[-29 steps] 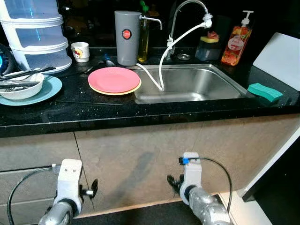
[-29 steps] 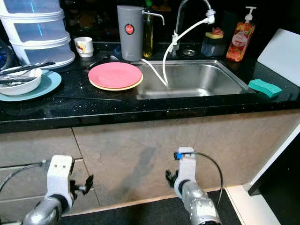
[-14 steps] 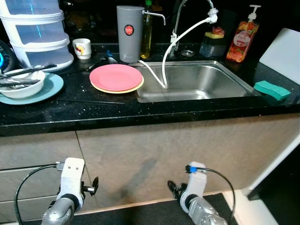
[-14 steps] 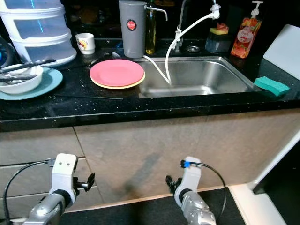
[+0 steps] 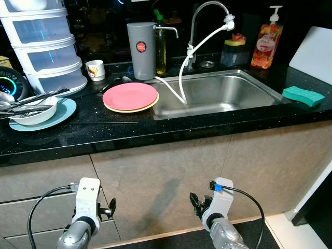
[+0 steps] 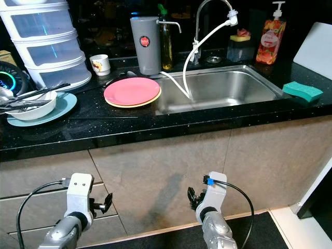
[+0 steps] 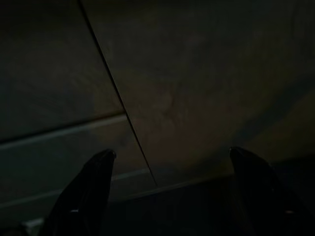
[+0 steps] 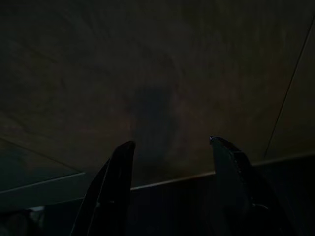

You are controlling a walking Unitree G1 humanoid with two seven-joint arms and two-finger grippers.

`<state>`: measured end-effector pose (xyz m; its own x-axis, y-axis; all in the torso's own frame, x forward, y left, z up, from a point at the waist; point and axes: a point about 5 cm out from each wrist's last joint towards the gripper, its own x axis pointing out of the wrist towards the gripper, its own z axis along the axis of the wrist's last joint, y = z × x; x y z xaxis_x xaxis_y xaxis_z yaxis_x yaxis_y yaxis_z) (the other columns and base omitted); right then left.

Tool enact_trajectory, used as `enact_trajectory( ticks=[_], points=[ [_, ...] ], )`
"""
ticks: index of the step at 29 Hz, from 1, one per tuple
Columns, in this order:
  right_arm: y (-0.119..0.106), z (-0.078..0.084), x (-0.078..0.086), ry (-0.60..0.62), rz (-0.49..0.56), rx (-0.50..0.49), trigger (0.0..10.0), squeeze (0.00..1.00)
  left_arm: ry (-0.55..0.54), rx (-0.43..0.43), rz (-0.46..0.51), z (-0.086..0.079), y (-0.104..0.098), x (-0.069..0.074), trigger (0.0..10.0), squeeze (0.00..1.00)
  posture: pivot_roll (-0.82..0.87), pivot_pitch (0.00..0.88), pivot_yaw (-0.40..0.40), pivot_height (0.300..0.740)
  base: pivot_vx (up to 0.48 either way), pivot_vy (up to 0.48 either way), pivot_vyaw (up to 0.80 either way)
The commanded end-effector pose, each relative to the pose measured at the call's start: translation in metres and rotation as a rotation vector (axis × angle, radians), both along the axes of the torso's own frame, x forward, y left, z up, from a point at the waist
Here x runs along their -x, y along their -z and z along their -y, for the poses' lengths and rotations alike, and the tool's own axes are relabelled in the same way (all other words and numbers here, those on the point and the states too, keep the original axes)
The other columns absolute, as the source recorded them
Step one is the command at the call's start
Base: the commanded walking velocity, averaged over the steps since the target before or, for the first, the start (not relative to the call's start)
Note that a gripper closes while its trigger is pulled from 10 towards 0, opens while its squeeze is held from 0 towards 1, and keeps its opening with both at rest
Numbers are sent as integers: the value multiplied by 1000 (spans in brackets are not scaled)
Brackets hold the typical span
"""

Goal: Kitchen organization

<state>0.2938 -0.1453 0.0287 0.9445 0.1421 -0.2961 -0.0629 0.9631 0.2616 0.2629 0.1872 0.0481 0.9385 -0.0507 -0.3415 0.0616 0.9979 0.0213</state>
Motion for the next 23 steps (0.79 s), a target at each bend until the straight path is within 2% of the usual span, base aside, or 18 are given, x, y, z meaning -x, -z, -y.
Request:
enact_trajectory(
  ticks=[1,2,3,4,6,7,9,11,15,23],
  points=[
    [-7,-5,-3,-30,22,10,10000,0,-7,-33,43,-3,-7,-1,10000,0,28,0,53,740,0,0,0],
    [-13,-4,-7,-26,33,21,10000,0,-11,-53,68,-5,-13,-2,10000,0,27,0,51,740,0,0,0],
    [-24,-1,-15,-12,46,68,10000,0,-25,-76,128,-9,-28,-6,10000,0,24,0,46,740,0,0,0],
    [-24,-1,-15,-12,46,68,10000,0,-25,-76,128,-9,-28,-6,10000,0,24,0,46,740,0,0,0],
    [-49,0,-27,-34,146,92,10000,0,-55,-78,226,-17,-51,-14,10000,0,27,0,38,740,0,0,0],
    [-49,0,-27,-34,146,92,10000,0,-55,-78,226,-17,-51,-14,10000,0,27,0,38,740,0,0,0],
    [-78,2,-40,-17,266,128,10000,0,-59,-85,321,-20,-76,-23,10000,0,38,0,20,740,0,0,0],
    [-98,3,-48,7,337,148,10000,0,-54,-99,379,-20,-93,-28,10000,0,41,0,15,740,0,0,0],
    [-136,2,-60,29,419,97,10000,0,-57,-122,483,-23,-128,-36,10000,0,49,0,7,740,0,0,0],
    [-153,-2,-66,17,444,48,10000,0,-69,-143,550,-27,-152,-38,10000,0,57,0,0,740,0,0,0]
  ],
)
